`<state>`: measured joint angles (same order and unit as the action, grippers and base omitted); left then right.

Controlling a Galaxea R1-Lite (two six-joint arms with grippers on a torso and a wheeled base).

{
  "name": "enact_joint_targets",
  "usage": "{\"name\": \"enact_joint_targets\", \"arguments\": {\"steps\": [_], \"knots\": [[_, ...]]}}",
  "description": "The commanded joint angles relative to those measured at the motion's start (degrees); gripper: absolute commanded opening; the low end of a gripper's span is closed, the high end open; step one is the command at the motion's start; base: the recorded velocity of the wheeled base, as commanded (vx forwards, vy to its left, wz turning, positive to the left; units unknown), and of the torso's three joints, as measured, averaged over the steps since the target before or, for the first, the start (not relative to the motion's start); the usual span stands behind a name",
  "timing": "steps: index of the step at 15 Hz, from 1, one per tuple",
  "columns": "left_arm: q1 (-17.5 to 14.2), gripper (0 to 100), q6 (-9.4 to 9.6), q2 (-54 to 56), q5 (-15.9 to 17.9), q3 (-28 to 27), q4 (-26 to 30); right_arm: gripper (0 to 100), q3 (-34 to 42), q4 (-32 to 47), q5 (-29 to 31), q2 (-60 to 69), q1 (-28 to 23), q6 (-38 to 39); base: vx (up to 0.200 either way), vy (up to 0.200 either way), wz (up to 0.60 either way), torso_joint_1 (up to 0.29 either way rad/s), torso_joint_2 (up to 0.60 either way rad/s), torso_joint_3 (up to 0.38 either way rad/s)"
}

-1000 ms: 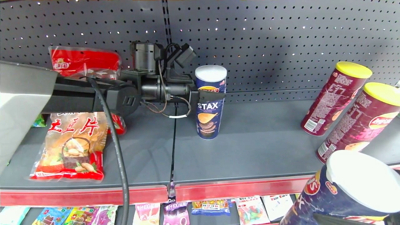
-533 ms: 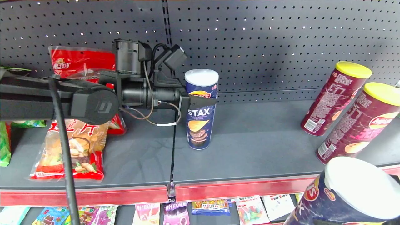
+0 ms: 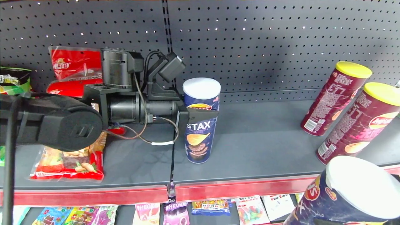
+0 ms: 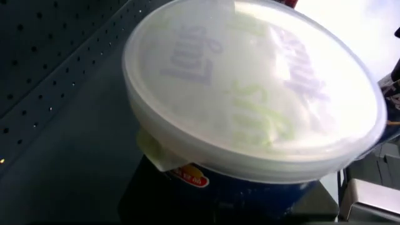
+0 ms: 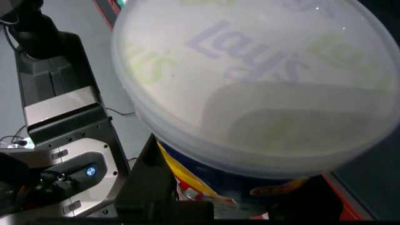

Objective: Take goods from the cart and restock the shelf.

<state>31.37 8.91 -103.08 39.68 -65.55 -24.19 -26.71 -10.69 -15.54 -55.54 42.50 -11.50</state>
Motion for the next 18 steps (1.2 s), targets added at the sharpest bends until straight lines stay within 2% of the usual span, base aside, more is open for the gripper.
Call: {"name": "enact_joint_targets", "arguments": {"steps": [1,3,5,8,14,18], "knots": [[1.2,0,-1.53,2.9,-1.4,3.7,-1.8,0,0.1,0.1,-0.1,0.3,0.0,0.0,0.000,0.000,0.00,0.000,0.00,0.000],[1.2,0,-1.79,4.0,-2.5,5.8,-3.8,0,0.1,0.1,-0.1,0.3,0.0,0.0,0.000,0.000,0.00,0.000,0.00,0.000],[1.2,0,-2.50,5.8,-3.8,8.2,-3.9,0,0.0,0.1,-0.1,0.3,0.0,0.0,0.000,0.000,0.00,0.000,0.00,0.000],[1.3,0,-2.50,7.0,-4.5,10.7,-4.0,0,0.0,0.1,-0.1,0.2,0.1,0.0,0.000,0.000,0.00,0.000,0.00,0.000],[2.2,0,-2.50,8.3,-5.2,11.8,-3.9,0,0.0,0.1,-0.1,0.2,0.1,0.0,0.000,0.000,0.00,0.000,0.00,0.000],[2.4,0,-2.50,9.6,-5.4,14.4,-3.9,0,0.0,0.1,-0.1,0.2,0.1,0.0,0.000,0.000,0.00,0.000,0.00,0.000]]}}
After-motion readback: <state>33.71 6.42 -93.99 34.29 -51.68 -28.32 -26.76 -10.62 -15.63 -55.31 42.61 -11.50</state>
